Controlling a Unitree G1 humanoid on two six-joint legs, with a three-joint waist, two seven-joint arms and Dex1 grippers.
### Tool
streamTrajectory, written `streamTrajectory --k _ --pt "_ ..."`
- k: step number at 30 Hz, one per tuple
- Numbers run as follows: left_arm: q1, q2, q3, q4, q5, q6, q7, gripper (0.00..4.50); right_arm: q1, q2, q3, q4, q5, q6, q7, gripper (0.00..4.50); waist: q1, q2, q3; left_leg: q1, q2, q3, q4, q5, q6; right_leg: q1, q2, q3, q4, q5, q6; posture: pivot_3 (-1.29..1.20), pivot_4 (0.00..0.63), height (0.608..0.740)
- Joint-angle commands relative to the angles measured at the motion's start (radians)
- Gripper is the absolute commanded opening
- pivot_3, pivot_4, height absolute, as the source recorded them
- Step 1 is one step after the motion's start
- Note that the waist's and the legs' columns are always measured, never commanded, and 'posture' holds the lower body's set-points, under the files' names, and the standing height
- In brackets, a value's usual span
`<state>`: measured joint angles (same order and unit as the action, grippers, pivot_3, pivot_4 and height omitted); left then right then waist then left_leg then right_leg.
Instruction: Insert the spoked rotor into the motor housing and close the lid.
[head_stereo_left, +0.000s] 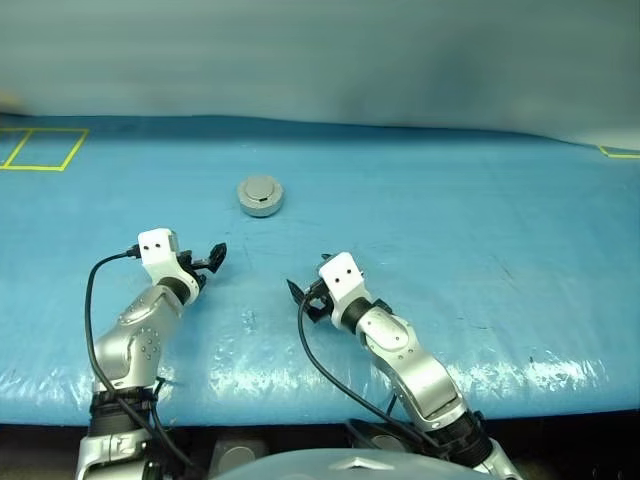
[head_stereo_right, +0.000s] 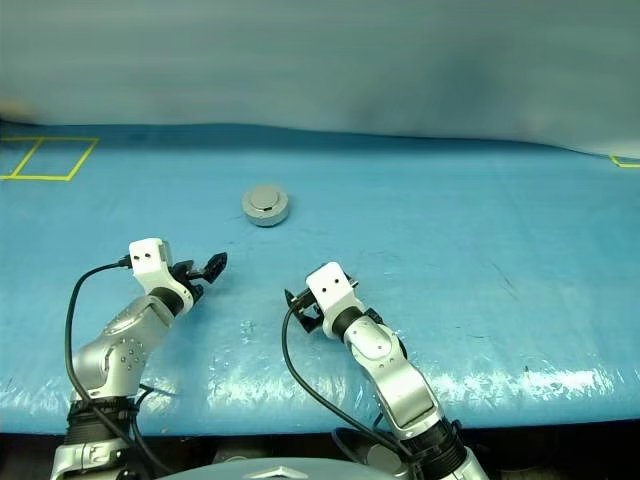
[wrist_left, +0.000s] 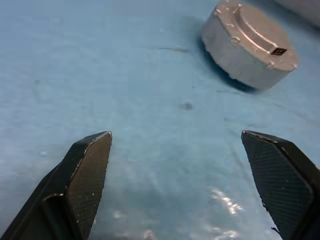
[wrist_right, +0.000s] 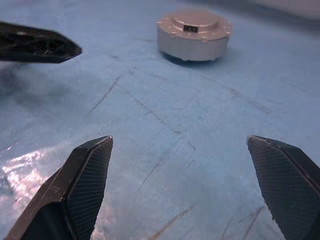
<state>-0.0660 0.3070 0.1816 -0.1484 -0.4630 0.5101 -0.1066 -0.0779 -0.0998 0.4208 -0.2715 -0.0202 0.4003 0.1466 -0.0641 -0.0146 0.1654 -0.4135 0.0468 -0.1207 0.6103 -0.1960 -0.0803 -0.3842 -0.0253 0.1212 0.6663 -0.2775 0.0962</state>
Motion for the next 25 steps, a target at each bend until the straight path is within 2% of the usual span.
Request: streamTrajectory --k 1,5,12,17,25 --pt "0.031 0.013 -0.046 -0.128 0.109 -0.136 -0.027 4.45 0.009 0.012 -0.047 -0.002 -0.016 -0.050 -0.026 4.50 0.010 0.000 0.000 -0.001 0.000 0.000 0.000 0.000 0.000 -0.001 0.000 0.000 -0.001 0.002 0.002 0.00 0.150 0.740" --pt "0.090 0.005 -0.101 -0.198 0.250 -0.280 -0.014 4.45 0.046 0.034 -0.114 -0.018 -0.014 -0.061 -0.068 4.50 0.017 0.000 0.000 -0.002 0.000 0.000 -0.002 0.000 0.000 -0.001 -0.001 0.000 -0.004 0.003 0.000 0.00 0.150 0.740" --pt "0.240 -0.086 -0.162 -0.264 0.311 -0.400 -0.014 4.45 0.120 0.038 -0.205 -0.074 -0.049 -0.086 -0.146 4.50 0.016 0.001 0.001 -0.001 0.000 0.000 -0.004 0.000 0.001 -0.001 -0.001 0.000 -0.004 0.001 0.001 0.00 0.150 0.740" --pt "0.335 -0.115 -0.208 -0.264 0.343 -0.422 -0.028 4.45 0.202 0.029 -0.222 -0.118 -0.048 -0.089 -0.135 4.50 0.014 0.001 0.001 -0.002 0.000 0.001 -0.004 -0.001 0.001 -0.002 -0.001 0.000 -0.004 -0.003 -0.004 0.00 0.150 0.740" --pt "0.320 -0.094 -0.227 -0.241 0.369 -0.411 -0.074 4.45 0.206 0.003 -0.182 -0.119 -0.073 -0.077 -0.085 4.50 0.010 0.001 0.001 -0.001 0.000 0.001 -0.001 0.000 0.001 -0.001 -0.001 0.000 -0.003 -0.003 -0.005 0.00 0.150 0.740"
